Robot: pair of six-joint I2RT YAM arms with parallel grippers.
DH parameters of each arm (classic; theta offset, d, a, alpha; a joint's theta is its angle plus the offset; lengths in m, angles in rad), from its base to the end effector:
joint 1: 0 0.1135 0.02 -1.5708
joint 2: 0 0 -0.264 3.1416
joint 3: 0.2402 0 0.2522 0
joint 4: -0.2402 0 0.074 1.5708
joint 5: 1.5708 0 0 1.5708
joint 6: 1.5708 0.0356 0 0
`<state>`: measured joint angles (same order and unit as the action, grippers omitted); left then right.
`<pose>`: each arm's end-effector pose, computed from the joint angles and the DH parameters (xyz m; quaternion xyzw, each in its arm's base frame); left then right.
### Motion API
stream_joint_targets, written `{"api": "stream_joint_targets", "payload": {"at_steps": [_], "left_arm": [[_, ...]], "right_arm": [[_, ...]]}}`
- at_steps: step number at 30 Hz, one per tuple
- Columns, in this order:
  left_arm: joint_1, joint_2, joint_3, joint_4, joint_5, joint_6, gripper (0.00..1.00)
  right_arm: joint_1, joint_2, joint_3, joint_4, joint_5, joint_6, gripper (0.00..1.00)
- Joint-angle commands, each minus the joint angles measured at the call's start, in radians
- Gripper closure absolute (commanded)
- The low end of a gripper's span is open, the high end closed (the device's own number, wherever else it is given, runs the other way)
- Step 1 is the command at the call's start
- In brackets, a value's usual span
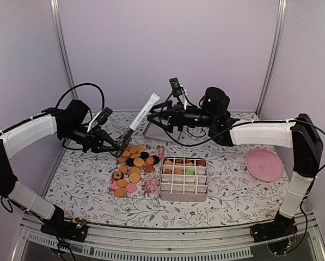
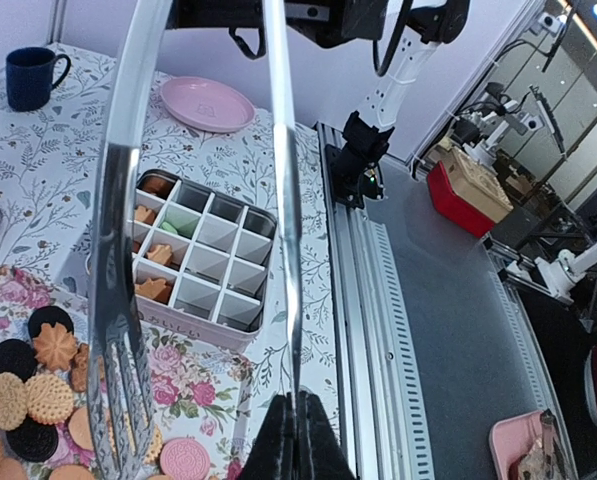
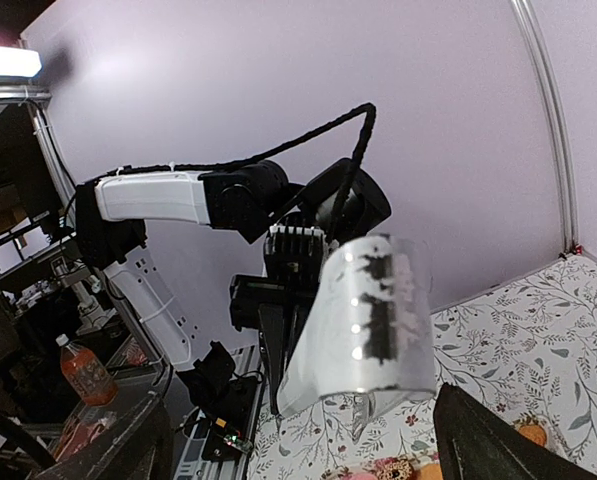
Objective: Pack the cookies
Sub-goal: Pass from the left arm to the right
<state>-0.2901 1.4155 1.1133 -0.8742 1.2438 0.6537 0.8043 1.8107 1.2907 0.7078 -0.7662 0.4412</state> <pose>0.2430 -0.1077 0.2798 0.4640 0.6580 -0.5331 0.2599 0.2756 0.3218 0.3189 -0.3900 0.5298 0.6103 0.4413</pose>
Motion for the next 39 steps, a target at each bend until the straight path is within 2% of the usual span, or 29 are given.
{"api": "stream_joint_targets", "payload": {"at_steps": [1,16,23,39], "left_arm": [[-0.016,-0.012,-0.001,0.025,-0.022,0.020,0.99],[-0.029,-0.020,-0.003,0.005,-0.119,0.080,0.99],[-0.030,-0.021,-0.002,-0.004,-0.135,0.091,0.99],[-0.032,-0.023,0.000,-0.008,-0.178,0.109,0.99]], "right_arm": [[0.012,0.059,0.064,0.021,-0.089,0.031,0.11],[0.013,0.150,0.163,-0.083,-0.177,0.053,0.35],[0.015,0.169,0.169,-0.090,-0.158,0.068,0.47],[0.024,0.177,0.169,-0.126,-0.188,0.072,0.60]]}}
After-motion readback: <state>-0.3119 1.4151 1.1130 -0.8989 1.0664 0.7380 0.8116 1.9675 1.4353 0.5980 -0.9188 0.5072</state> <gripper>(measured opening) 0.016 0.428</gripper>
